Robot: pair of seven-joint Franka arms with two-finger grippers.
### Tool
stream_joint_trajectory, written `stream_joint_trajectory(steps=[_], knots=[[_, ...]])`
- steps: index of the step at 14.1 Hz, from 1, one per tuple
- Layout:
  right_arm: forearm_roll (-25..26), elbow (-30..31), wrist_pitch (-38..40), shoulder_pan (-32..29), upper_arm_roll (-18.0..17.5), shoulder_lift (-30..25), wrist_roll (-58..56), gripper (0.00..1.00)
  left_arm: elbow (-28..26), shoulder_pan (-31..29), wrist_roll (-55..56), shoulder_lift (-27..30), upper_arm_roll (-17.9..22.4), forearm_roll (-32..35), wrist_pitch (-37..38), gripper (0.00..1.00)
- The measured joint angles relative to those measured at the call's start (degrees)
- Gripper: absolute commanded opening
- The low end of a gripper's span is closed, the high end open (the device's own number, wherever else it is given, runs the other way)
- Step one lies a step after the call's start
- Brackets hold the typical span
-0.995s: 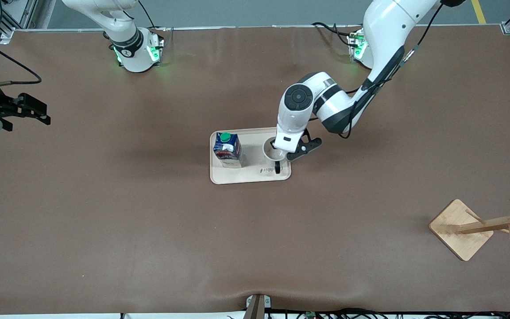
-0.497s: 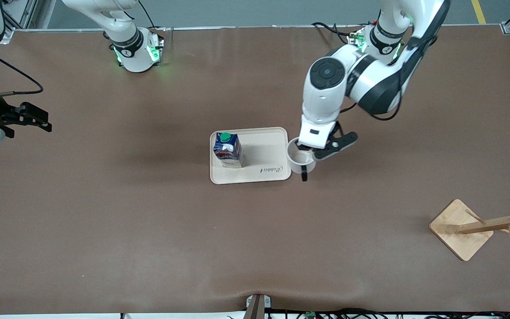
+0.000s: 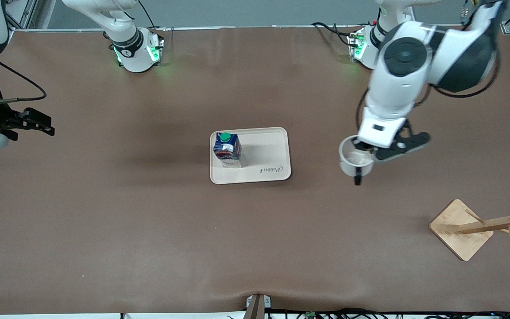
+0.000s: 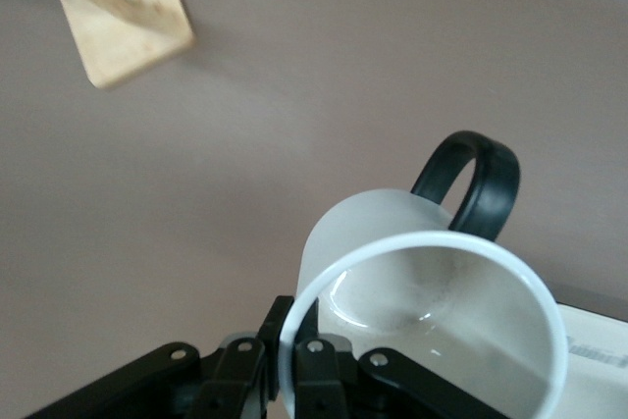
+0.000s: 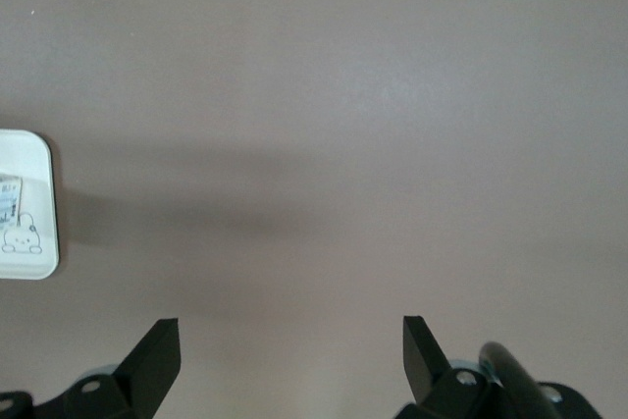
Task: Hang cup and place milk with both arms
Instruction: 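Lift the mug with the left gripper toward the wooden stand, then hang the mug handle on the stand peg while the right gripper reaches the milk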
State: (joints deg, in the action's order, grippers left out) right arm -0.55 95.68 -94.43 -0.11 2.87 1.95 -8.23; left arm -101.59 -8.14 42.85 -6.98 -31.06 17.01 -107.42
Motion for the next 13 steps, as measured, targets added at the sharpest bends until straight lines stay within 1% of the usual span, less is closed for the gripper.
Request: stream_joint_trajectory(steps=[2,4,6,8,10,13], knots=[[-0.1,0.0,0.1,0.1,-0.2,0.5,2.4,1.00,0.1,-6.8,-11.6,1.7,0.2,0.0,0.1,0.00],[-0.9,0.0,0.5,0.3,-0.3,1.2,3.4,1.00,1.5,-12.4,-23.5,2.3,0.3,0.0,0.0,0.00],[-2.4,0.1,1.3,0.7,-0.5,1.8,3.6,1.00,4.1,-16.3,-32.4,2.3,0.4,-0.3,0.0,0.00],[-5.1,0.1,2.4,1.9,-0.5,1.9,7.8,1.00,6.4,-19.0,-38.4,1.4,0.5,-1.4,-0.2,0.00],[-7.0,0.1,3.5,4.9,-0.7,1.9,15.7,1.00,9.5,-20.8,-42.4,-1.4,0.5,-1.6,-0.4,0.00],[-7.5,0.1,3.0,13.3,-1.0,2.5,24.5,1.00,13.4,-23.2,-46.9,-6.7,0.5,-1.6,-1.9,0.00]])
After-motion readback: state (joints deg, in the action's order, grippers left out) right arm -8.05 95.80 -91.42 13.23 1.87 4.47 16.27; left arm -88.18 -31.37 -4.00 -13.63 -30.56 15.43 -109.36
